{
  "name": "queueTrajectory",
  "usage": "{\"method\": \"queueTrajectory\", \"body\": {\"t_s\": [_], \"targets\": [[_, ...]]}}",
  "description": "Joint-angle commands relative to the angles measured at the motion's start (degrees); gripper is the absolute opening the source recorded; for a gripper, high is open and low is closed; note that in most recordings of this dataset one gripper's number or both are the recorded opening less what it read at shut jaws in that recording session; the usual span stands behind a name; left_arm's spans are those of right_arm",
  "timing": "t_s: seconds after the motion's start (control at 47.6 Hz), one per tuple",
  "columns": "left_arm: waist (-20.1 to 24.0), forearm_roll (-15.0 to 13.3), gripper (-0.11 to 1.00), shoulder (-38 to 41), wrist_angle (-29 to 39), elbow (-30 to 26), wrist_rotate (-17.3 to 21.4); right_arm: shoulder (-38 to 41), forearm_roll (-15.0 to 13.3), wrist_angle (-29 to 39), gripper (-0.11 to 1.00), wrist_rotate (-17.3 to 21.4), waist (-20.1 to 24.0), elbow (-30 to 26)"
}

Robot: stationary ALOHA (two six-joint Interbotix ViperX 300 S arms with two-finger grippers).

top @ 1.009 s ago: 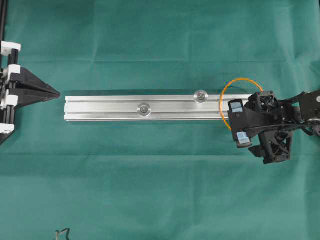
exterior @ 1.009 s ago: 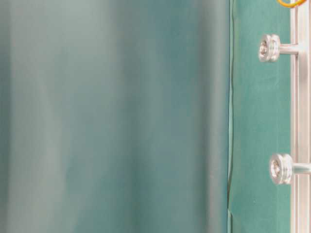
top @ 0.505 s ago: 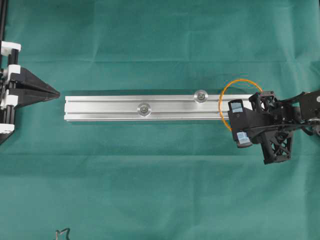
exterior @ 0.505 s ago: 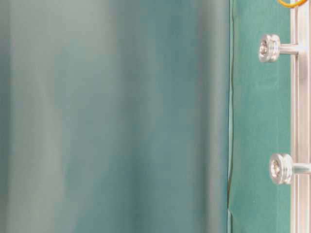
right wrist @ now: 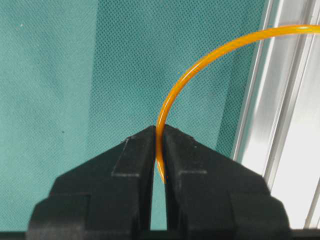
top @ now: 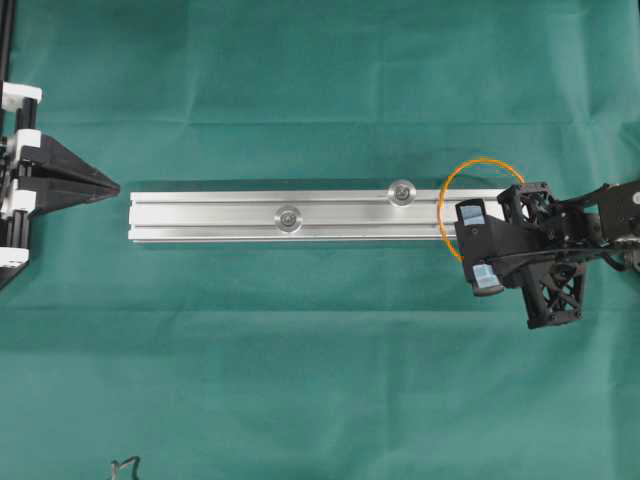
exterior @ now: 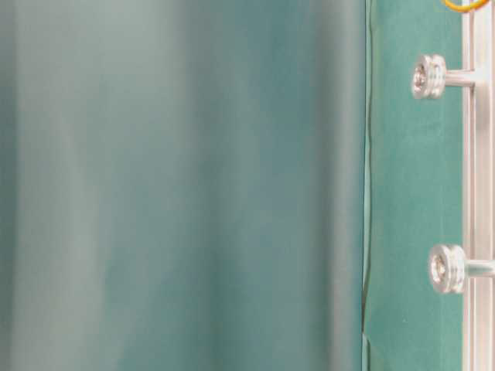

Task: Hook the rubber onto the shaft.
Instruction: 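Close the right gripper on the orange band's edge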

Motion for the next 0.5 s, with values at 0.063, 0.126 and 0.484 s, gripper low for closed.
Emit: {"method": "queueTrajectory", "body": {"t_s": [0.063, 0.126, 0.484], "targets": [[-0.1, 0.2, 0.0, 0.4, -0.2, -1.6, 0.0, -2.1, 0.0, 1.8, 0.07, 0.0, 0.2, -1.3], [-0.1, 0.2, 0.0, 0.4, -0.3, -1.6, 0.0, -3.1, 0.0, 3.0, 0.07, 0.0, 0.2, -1.5], [-0.1, 0.2, 0.0, 0.5, -0.3, -1.6, 0.0, -9.8, -0.7, 10.9, 0.07, 0.0, -0.5, -2.6]]}}
